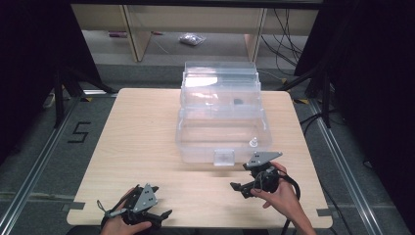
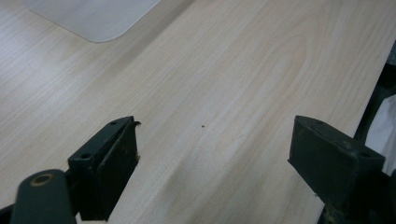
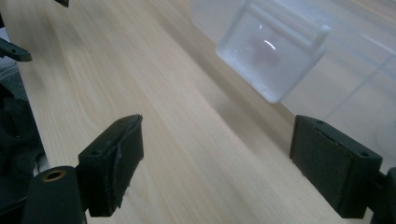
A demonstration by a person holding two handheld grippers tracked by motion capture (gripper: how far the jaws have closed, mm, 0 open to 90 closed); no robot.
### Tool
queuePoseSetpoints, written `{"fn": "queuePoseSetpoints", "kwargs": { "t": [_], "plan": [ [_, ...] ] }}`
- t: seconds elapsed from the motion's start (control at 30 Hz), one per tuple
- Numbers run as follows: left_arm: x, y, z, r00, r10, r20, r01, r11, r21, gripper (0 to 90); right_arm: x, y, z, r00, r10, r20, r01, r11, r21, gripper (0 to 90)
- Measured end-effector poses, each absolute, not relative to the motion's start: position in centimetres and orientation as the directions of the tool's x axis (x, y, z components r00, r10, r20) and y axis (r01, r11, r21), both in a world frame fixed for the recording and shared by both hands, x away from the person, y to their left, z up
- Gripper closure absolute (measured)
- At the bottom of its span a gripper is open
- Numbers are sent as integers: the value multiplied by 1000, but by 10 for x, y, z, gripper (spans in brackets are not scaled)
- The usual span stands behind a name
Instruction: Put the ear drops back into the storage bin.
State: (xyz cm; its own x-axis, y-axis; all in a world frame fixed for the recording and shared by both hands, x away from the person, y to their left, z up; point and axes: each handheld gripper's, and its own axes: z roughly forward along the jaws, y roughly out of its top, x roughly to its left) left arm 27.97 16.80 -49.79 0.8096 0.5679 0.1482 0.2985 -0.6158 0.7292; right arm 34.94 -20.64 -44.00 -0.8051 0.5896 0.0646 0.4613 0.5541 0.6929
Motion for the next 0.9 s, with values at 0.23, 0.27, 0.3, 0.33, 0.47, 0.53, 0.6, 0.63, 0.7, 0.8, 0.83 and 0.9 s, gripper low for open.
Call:
{"fn": "queuePoseSetpoints", "kwargs": {
  "t": [0.23,0.27,0.3,0.33,0.47,0.53,0.6,0.63,0.7,0.8,0.83,0.9],
  "plan": [
    [279,168,-498,810,567,148,298,-616,729,150,344,-207,-448,-807,585,81,463,540,703,178],
    [278,167,-499,802,583,131,314,-598,738,150,344,-207,-450,-802,591,80,463,533,708,178],
    [279,167,-499,805,578,136,310,-604,734,150,341,-207,-451,-797,596,95,480,530,699,178],
    [280,168,-498,811,565,151,296,-619,728,150,343,-209,-452,-812,577,82,457,543,704,178],
    [279,168,-499,806,577,136,311,-607,731,150,339,-212,-456,-800,594,90,474,533,700,178],
    [280,168,-498,809,568,148,299,-615,730,150,337,-215,-459,-800,592,94,474,529,704,178],
    [279,168,-498,810,567,148,298,-616,729,150,335,-217,-461,-794,600,97,481,523,703,179],
    [278,167,-499,802,584,128,316,-596,738,150,334,-219,-462,-797,597,97,476,521,709,179],
    [279,168,-498,810,569,145,299,-612,732,150,332,-220,-463,-792,601,108,490,519,700,179],
    [279,168,-498,811,568,142,300,-612,732,150,329,-222,-465,-785,610,109,499,518,695,176],
    [280,168,-498,810,568,150,297,-616,729,150,328,-222,-465,-786,608,114,502,519,691,176],
    [279,168,-498,809,569,144,300,-612,732,150,326,-222,-465,-782,611,123,509,513,691,175]
  ]
}}
